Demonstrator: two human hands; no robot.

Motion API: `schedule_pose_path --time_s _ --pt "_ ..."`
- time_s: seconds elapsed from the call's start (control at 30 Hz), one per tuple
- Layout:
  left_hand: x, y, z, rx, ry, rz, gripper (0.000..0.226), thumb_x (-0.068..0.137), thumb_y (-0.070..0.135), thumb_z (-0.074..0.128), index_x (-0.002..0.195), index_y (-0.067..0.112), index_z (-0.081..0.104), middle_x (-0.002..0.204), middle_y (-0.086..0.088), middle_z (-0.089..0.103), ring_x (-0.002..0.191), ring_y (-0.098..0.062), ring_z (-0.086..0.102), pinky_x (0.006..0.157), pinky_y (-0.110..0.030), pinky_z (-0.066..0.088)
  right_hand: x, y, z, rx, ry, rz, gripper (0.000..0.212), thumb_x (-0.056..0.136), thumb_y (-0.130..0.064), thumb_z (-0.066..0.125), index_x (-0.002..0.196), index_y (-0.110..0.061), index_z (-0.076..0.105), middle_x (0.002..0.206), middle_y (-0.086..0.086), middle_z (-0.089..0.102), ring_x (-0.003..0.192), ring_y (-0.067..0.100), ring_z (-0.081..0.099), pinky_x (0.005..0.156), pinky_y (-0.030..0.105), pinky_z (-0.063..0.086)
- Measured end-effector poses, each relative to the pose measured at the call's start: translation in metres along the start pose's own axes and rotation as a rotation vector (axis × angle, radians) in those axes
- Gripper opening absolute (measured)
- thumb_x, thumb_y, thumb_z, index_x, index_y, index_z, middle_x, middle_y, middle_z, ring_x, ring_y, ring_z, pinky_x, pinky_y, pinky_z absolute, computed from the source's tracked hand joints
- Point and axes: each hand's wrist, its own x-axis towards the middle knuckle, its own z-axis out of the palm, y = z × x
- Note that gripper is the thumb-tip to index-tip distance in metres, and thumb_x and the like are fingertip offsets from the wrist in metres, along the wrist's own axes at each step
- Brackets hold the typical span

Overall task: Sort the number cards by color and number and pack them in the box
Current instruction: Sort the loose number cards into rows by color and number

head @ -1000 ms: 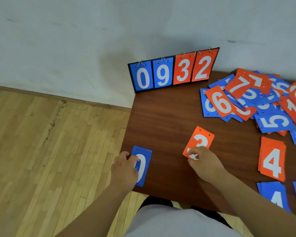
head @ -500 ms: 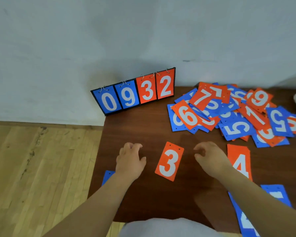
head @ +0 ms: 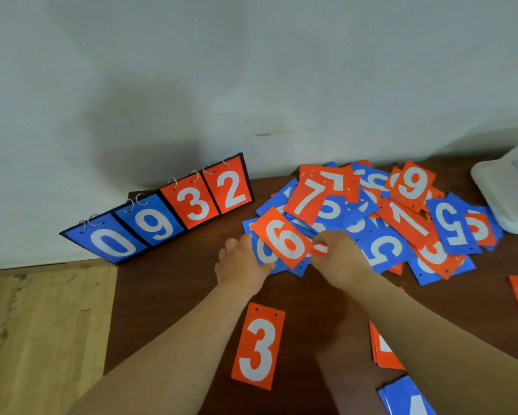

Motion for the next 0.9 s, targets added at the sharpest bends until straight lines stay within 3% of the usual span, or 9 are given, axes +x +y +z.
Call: schedule_pose_path --time_s 0.13,0.23,0.37,0.53,0.7,0.77,0.83,0.9 --pt "0.008 -0.002 0.020 0.068 0.023 0.018 0.089 0.081 0.064 0.070 0.152 0.040 0.023 0.140 -0.003 0.029 0.128 -0.027 0.037 0.103 -0.043 0.041 0.032 -0.031 0.025 -0.130 -0.054 -0.013 0.052 0.089 -0.037 0.074 0.136 -0.024 0.058 0.140 0.006 0.046 0.124 0.028 0.053 0.101 0.040 0.050" --pt "0.010 -0.012 0.027 0.072 0.053 0.029 0.086 0.082 0.068 0.066 0.152 0.044 0.021 0.143 -0.003 0.026 0.131 -0.026 0.034 0.106 -0.043 0.039 0.046 -0.037 0.040 -0.242 -0.035 -0.022 0.053 0.088 -0.040 0.074 0.137 -0.027 0.056 0.141 0.005 0.041 0.125 0.031 0.047 0.103 0.042 0.048" --pt "0.008 -0.023 0.026 0.118 0.055 0.104 0.074 0.090 0.066 0.057 0.152 0.055 0.018 0.148 -0.001 0.021 0.135 -0.027 0.029 0.107 -0.045 0.035 0.056 -0.035 0.042 -0.162 -0.057 0.032 0.053 0.084 -0.039 0.080 0.130 -0.027 0.057 0.137 0.004 0.041 0.114 0.030 0.054 0.093 0.039 0.053" --pt "0.006 -0.033 0.020 0.223 0.007 0.135 0.064 0.100 0.056 0.047 0.153 0.058 0.011 0.156 0.000 0.014 0.141 -0.029 0.023 0.112 -0.048 0.033 0.056 -0.023 0.037 0.065 -0.011 0.030 0.026 0.094 -0.027 0.069 0.118 -0.027 0.060 0.114 0.001 0.065 0.084 0.019 0.058 0.063 0.029 0.047" --pt "-0.006 -0.052 0.007 0.244 -0.005 0.079 0.057 0.104 0.042 0.046 0.153 0.054 0.020 0.162 -0.001 0.013 0.146 -0.030 0.018 0.114 -0.050 0.032 0.031 -0.001 0.028 0.238 0.085 0.075 0.020 0.095 -0.030 0.068 0.114 -0.034 0.060 0.110 -0.014 0.055 0.093 0.011 0.053 0.063 0.020 0.044" --pt "-0.011 -0.046 0.007 0.218 0.022 0.021 0.057 0.099 0.053 0.050 0.151 0.048 0.027 0.162 -0.002 0.016 0.146 -0.031 0.021 0.113 -0.051 0.034 0.019 0.005 0.027 0.277 0.079 0.096 0.021 0.095 -0.030 0.069 0.114 -0.033 0.061 0.107 -0.014 0.055 0.089 0.009 0.056 0.060 0.018 0.044" --pt "-0.009 -0.029 0.010 0.196 0.027 -0.048 0.071 0.088 0.068 0.057 0.147 0.041 0.027 0.158 -0.005 0.018 0.143 -0.034 0.025 0.110 -0.053 0.037 0.008 0.010 0.027 0.313 0.071 0.123 0.021 0.095 -0.029 0.070 0.113 -0.032 0.061 0.104 -0.012 0.056 0.084 0.008 0.057 0.060 0.021 0.047" --pt "-0.003 -0.009 0.012 0.142 0.005 -0.112 0.085 0.080 0.070 0.067 0.146 0.039 0.024 0.156 -0.008 0.017 0.140 -0.036 0.026 0.108 -0.054 0.040 -0.002 0.013 0.027 0.327 0.068 0.134 0.021 0.094 -0.028 0.070 0.113 -0.031 0.061 0.104 -0.012 0.057 0.087 0.010 0.058 0.063 0.020 0.047"
